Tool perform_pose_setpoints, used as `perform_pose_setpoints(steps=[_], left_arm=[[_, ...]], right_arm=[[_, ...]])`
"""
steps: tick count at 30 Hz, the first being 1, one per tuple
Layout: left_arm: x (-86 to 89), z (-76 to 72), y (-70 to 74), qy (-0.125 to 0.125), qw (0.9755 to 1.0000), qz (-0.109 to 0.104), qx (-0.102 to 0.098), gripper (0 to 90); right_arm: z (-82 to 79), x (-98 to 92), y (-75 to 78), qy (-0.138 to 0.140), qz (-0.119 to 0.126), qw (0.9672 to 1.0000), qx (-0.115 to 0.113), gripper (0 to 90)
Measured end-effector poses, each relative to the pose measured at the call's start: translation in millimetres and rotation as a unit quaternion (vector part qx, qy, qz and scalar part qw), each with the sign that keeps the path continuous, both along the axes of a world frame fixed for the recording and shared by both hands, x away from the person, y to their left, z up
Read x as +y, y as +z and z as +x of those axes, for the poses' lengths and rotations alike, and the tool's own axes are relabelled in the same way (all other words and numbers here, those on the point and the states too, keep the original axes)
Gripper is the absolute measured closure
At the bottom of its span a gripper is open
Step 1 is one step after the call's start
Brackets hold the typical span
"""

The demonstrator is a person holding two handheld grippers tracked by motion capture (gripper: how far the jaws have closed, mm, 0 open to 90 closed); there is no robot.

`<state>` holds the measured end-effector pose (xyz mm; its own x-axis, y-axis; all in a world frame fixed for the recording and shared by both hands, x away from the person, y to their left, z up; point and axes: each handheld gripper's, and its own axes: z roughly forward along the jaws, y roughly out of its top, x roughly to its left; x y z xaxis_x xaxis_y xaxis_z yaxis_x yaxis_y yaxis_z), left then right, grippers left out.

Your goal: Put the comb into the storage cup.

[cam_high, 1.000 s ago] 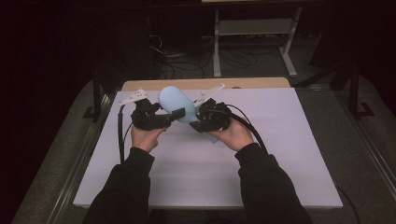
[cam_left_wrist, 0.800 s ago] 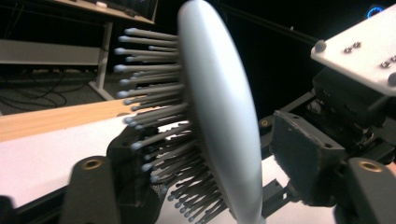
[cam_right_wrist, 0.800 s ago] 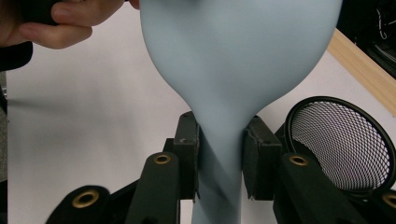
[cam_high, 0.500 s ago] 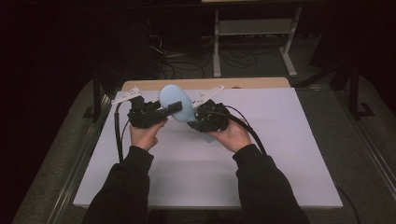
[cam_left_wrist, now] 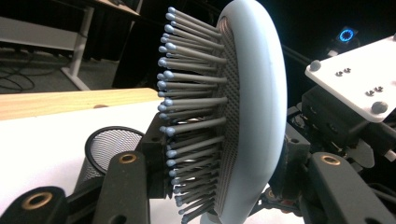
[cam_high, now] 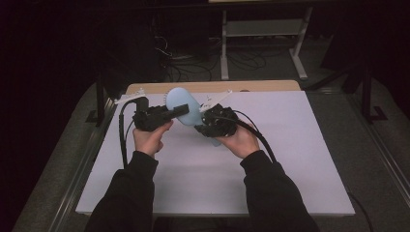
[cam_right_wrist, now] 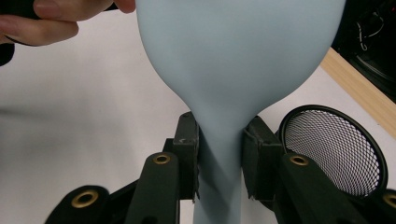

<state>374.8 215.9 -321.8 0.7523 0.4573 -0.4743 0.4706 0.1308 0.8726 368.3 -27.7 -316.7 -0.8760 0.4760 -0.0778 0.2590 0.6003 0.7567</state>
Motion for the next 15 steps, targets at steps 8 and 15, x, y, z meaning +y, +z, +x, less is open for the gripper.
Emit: perform_pose_setpoints(steps=[8,15], left_arm=[[-3.2,-4.5,6.1,0.013,0.9998,0.009,-0.014,55.1],[-3.4,-2.6,12.4,0.003,0.9999,0.006,-0.012,56.0]], right_arm=[[1.2,-1.0,-0.1,-0.004,0.017,0.9999,0.001,66.7],[1.2,-4.4,1.8,-0.015,0.031,0.9994,0.004,61.2]])
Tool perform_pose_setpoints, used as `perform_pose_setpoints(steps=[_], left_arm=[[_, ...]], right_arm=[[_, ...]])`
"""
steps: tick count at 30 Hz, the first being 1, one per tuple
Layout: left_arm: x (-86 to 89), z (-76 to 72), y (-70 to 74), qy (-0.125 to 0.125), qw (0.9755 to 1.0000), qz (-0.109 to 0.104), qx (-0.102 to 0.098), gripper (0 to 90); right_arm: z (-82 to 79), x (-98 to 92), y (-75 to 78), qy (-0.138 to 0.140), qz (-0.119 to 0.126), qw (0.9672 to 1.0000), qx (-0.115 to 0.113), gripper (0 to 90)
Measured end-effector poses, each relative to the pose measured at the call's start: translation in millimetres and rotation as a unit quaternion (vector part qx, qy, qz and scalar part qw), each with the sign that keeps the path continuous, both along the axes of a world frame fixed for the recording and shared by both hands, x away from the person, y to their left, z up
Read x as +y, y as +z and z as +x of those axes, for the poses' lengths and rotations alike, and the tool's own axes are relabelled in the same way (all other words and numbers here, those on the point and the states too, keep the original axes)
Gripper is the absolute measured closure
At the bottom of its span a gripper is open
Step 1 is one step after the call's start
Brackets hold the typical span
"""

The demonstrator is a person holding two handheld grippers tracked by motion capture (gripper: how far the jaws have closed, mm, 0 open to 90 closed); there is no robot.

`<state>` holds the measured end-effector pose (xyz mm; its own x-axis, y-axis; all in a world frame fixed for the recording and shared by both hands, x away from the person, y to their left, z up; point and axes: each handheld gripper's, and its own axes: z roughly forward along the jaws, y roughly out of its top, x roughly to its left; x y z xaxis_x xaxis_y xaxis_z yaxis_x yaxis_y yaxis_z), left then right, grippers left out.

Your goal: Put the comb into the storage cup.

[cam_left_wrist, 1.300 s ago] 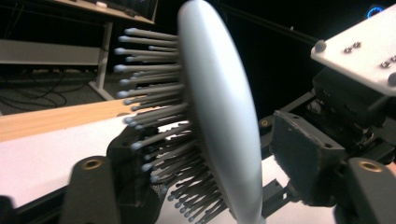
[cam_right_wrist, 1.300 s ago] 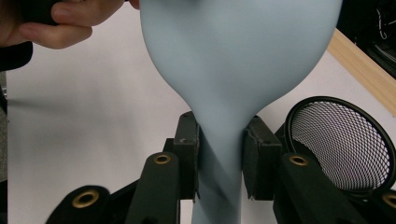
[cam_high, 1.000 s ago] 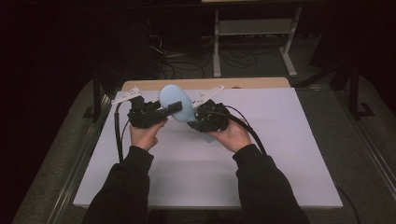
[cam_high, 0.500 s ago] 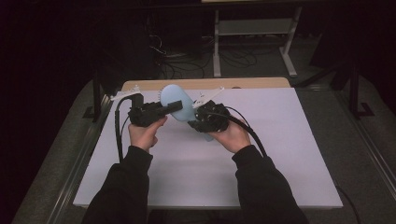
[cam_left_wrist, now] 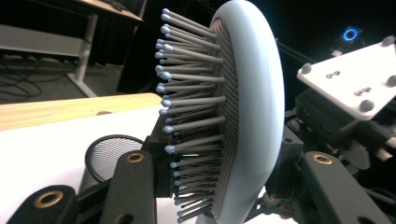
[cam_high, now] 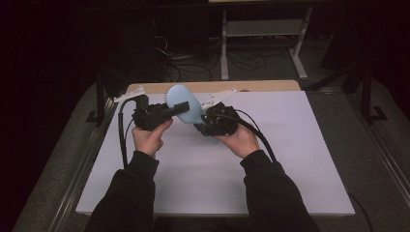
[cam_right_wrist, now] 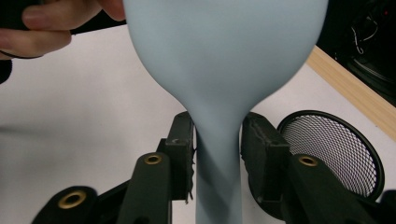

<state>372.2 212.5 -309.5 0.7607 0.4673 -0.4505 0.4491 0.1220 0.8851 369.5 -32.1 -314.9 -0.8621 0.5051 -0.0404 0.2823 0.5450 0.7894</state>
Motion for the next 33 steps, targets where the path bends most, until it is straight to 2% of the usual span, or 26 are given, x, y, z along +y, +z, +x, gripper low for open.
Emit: perform_pose_setpoints(steps=[4,5,6,9,10,11,12,13,14,17,20,21,30,33], left_arm=[[-0.9,-0.9,4.5,0.004,0.9999,0.013,-0.009,56.1],[-0.8,-1.0,5.7,0.003,0.9998,0.016,-0.012,56.1],[-0.6,-1.3,6.9,0.003,0.9997,0.017,-0.015,56.1],[0.0,-1.5,10.6,0.003,0.9996,0.020,-0.020,56.0],[0.1,-1.6,11.7,0.004,0.9995,0.021,-0.023,56.0],[0.3,-1.7,12.9,0.006,0.9994,0.024,-0.025,56.0],[0.6,-1.6,13.9,0.007,0.9993,0.027,-0.026,56.0],[0.9,-1.3,14.7,0.006,0.9993,0.025,-0.027,56.0],[1.4,-1.1,15.6,0.005,0.9993,0.026,-0.028,56.0],[1.5,-0.4,18.4,0.007,0.9991,0.027,-0.031,56.0],[1.4,0.4,21.4,0.009,0.9991,0.026,-0.033,55.9],[1.2,0.6,22.6,0.010,0.9990,0.026,-0.035,55.9],[0.7,1.9,33.0,0.009,0.9985,0.029,-0.046,55.8],[0.9,2.5,35.8,0.010,0.9979,0.039,-0.051,55.8]], right_arm=[[0.6,-2.1,-0.7,0.001,0.004,1.0000,0.004,55.4],[1.9,-3.2,-0.9,-0.005,0.008,0.9999,0.010,49.2],[1.9,-3.2,-0.9,-0.005,0.008,0.9999,0.010,49.2],[4.6,-7.1,-0.1,-0.009,0.020,0.9996,0.019,38.9],[6.1,-10.7,1.0,-0.007,0.031,0.9991,0.029,31.7],[6.3,-12.2,1.4,-0.007,0.033,0.9990,0.028,27.1],[6.3,-12.2,1.4,-0.007,0.033,0.9990,0.028,27.1],[6.0,-13.4,1.8,-0.007,0.034,0.9990,0.028,21.9],[6.4,-15.3,1.6,-0.010,0.028,0.9993,0.022,11.2],[6.2,-17.6,0.9,-0.014,0.026,0.9994,0.017,10.4],[7.0,-22.4,-0.7,-0.018,0.028,0.9992,0.023,0.6],[6.7,-24.2,-1.2,-0.020,0.028,0.9991,0.023,0.0],[4.4,-47.6,-3.7,-0.025,0.038,0.9989,0.013,0.0],[3.1,-54.2,-6.2,-0.029,0.042,0.9986,0.015,0.0]])
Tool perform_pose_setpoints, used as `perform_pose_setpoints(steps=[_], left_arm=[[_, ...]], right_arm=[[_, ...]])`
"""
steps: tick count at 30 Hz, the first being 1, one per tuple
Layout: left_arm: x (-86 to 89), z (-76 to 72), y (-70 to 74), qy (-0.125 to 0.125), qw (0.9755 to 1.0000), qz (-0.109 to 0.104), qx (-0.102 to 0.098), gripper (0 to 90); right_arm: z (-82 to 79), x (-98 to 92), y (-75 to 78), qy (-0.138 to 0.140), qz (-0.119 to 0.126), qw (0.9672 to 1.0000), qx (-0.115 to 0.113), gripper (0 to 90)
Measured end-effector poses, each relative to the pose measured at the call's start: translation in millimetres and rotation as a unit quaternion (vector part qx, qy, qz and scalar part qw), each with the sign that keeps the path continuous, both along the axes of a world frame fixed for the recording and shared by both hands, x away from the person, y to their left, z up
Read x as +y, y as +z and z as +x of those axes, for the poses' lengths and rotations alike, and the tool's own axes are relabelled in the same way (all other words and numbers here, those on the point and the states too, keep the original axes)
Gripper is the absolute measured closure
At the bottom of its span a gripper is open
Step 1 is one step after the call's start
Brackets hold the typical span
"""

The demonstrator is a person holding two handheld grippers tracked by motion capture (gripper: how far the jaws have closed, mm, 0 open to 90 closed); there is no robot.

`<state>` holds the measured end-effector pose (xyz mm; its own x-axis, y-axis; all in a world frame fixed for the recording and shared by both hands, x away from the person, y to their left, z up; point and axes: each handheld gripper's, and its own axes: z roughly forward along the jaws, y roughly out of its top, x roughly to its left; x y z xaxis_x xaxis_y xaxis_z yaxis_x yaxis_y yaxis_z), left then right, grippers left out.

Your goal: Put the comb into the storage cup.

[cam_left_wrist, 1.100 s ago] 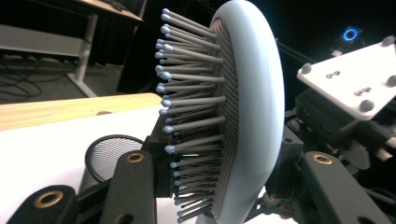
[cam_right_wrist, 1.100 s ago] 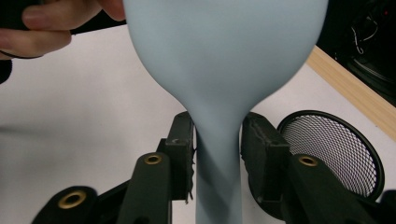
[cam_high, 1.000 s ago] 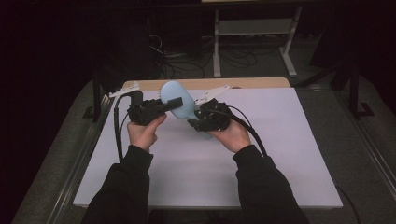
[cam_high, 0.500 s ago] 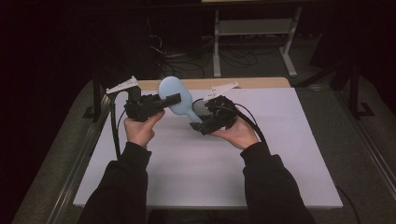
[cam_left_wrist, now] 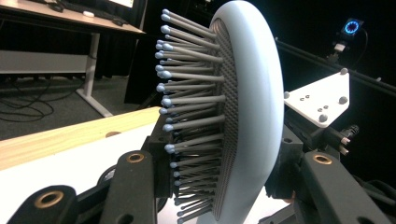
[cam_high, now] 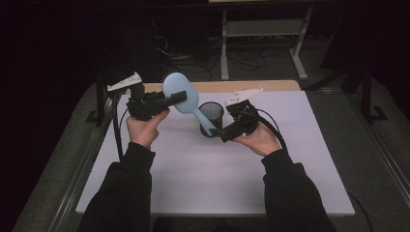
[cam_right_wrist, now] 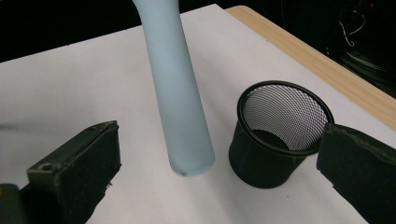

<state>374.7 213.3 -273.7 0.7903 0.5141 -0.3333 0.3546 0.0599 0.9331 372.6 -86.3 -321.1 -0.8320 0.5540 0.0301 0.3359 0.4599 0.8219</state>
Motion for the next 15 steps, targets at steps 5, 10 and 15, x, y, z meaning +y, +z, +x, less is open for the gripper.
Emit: perform_pose_setpoints(steps=[5,10,15], left_arm=[[0.8,2.5,4.2,0.002,1.0000,0.000,-0.004,55.7],[0.7,6.1,8.6,0.003,0.9999,0.006,-0.015,55.6],[1.8,8.7,17.1,0.017,0.9993,0.005,-0.032,55.6]], right_arm=[[-0.9,-13.4,-5.6,-0.009,0.007,0.9999,0.003,0.0],[-2.2,-28.6,-12.0,-0.021,0.019,0.9996,0.006,0.0],[-6.2,-45.6,-21.6,-0.029,0.033,0.9990,0.012,0.0]])
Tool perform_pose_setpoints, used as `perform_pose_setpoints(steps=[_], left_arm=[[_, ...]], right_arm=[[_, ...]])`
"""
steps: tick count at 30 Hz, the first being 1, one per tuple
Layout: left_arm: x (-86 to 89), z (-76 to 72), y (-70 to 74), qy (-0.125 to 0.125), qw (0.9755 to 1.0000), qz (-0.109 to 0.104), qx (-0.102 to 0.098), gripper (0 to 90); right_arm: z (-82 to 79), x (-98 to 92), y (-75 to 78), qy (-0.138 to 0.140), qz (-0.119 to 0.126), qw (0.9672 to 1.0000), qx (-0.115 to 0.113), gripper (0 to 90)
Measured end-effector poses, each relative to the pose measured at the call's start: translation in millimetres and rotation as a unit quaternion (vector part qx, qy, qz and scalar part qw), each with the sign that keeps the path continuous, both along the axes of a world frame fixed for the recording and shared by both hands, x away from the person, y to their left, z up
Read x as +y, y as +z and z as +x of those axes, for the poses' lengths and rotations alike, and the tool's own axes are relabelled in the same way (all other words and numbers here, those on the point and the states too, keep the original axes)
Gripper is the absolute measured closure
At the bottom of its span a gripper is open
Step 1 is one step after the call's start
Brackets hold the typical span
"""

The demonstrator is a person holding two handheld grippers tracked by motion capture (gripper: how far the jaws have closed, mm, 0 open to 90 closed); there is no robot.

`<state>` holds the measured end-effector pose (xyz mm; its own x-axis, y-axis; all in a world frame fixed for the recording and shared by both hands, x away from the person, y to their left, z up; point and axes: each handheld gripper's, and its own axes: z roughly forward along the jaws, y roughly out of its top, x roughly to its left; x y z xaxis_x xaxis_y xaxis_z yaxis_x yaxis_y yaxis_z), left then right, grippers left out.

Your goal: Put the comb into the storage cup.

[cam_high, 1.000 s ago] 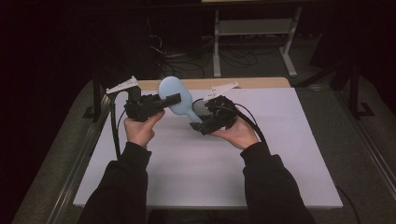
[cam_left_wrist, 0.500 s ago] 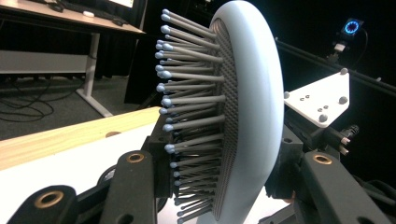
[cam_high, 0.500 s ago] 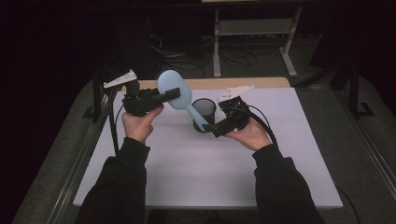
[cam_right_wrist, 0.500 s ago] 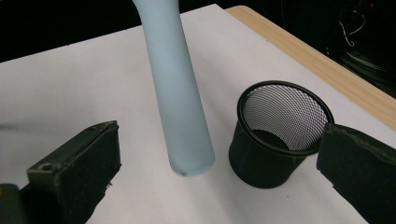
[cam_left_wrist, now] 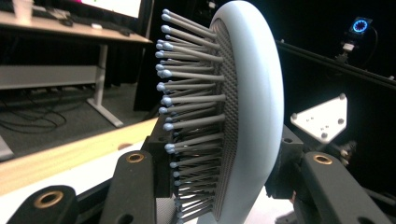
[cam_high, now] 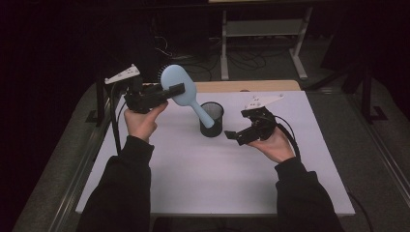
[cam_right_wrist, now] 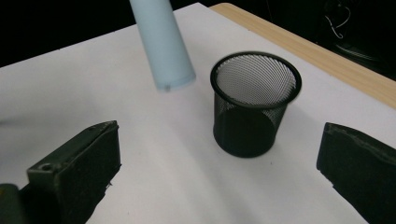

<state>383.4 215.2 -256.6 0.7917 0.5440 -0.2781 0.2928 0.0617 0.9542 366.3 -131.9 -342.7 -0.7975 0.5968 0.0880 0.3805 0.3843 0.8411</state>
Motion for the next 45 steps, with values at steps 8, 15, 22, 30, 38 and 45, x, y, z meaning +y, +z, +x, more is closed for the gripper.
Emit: perform_pose_setpoints(steps=[8,15,22,30,38,45], left_arm=[[-5.5,10.9,7.2,0.007,1.0000,0.004,-0.003,55.6],[-7.6,23.4,3.2,0.012,0.9999,0.005,-0.009,55.5],[-6.1,34.4,-2.8,0.022,0.9997,-0.002,-0.009,55.5],[-6.8,40.8,-6.4,0.032,0.9993,0.003,-0.018,55.3],[-11.8,48.2,-7.5,0.037,0.9990,0.014,-0.021,55.2],[-17.9,55.0,-12.0,0.048,0.9983,0.022,-0.024,54.9]], right_arm=[[-5.9,-26.4,-10.3,-0.010,0.013,0.9998,0.008,0.0],[-8.6,-48.5,-23.6,-0.023,0.031,0.9991,0.018,0.0],[-10.3,-59.4,-34.3,-0.035,0.031,0.9985,0.027,0.0],[-20.8,-74.2,-38.8,-0.054,0.037,0.9977,0.016,0.0],[-31.7,-91.0,-43.7,-0.073,0.044,0.9963,0.007,0.0],[-41.0,-105.9,-49.9,-0.101,0.043,0.9939,-0.004,0.0]])
